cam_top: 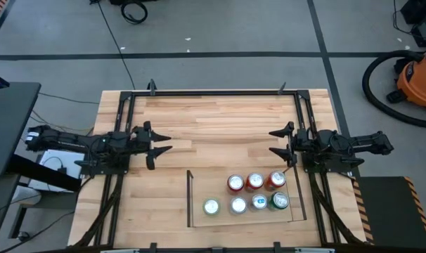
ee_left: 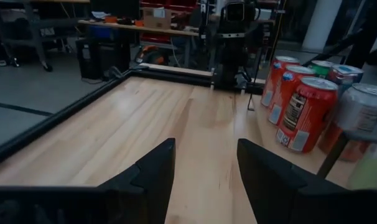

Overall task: Place canned beverage on shelf
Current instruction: Return to Home Position

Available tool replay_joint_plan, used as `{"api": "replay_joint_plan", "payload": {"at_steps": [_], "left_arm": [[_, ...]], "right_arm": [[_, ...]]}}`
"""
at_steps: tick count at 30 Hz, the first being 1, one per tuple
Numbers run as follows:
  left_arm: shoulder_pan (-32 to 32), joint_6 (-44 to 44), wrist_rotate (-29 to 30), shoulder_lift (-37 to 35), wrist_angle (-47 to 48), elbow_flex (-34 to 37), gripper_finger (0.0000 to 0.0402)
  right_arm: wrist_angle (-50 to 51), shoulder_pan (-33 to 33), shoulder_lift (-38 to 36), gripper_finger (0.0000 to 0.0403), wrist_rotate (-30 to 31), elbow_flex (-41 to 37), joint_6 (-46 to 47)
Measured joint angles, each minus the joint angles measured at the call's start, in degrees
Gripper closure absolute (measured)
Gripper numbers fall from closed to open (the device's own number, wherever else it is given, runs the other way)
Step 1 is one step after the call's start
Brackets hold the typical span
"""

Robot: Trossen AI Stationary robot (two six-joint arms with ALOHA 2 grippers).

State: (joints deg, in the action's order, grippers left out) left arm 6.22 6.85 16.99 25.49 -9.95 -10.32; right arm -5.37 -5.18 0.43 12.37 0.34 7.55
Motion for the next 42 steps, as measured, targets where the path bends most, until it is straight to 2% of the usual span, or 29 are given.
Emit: {"api": "replay_joint_plan", "payload": {"at_steps": [5, 10, 13, 20, 25, 30, 42], "left_arm": [[0.0, 2.5, 0.0, -5.9, -1.1, 6.1, 0.0219], [0.0, 3.0, 0.0, -9.5, -1.6, 8.9, 0.0219], [0.0, 2.5, 0.0, -10.4, -1.7, 9.9, 0.0219], [0.0, -0.4, 0.0, -10.5, 2.0, 9.9, 0.0219], [0.0, 1.1, 0.0, -10.5, 2.6, 9.9, 0.0219], [0.0, 11.6, 0.3, -10.6, -5.6, 9.9, 0.0219], [0.0, 11.9, 0.3, -10.5, -7.4, 9.9, 0.0219]], "right_arm": [[0.0, 1.0, 0.0, 0.0056, 0.3, 0.0, -0.1], [0.1, 1.3, 0.0, 0.0056, 9.0, 0.0, -1.4], [1.1, 1.3, 0.0, 0.0056, 11.8, 0.0, -0.9], [1.2, 1.3, 0.1, 0.0055, 12.0, 0.0, 0.0], [1.2, 1.3, 0.1, 0.0055, 12.0, 0.0, 0.0], [1.2, 1.3, 0.1, 0.0055, 12.0, 0.0, 0.0], [0.9, 1.3, 0.1, 0.0055, 12.0, 0.0, 0.0]]}}
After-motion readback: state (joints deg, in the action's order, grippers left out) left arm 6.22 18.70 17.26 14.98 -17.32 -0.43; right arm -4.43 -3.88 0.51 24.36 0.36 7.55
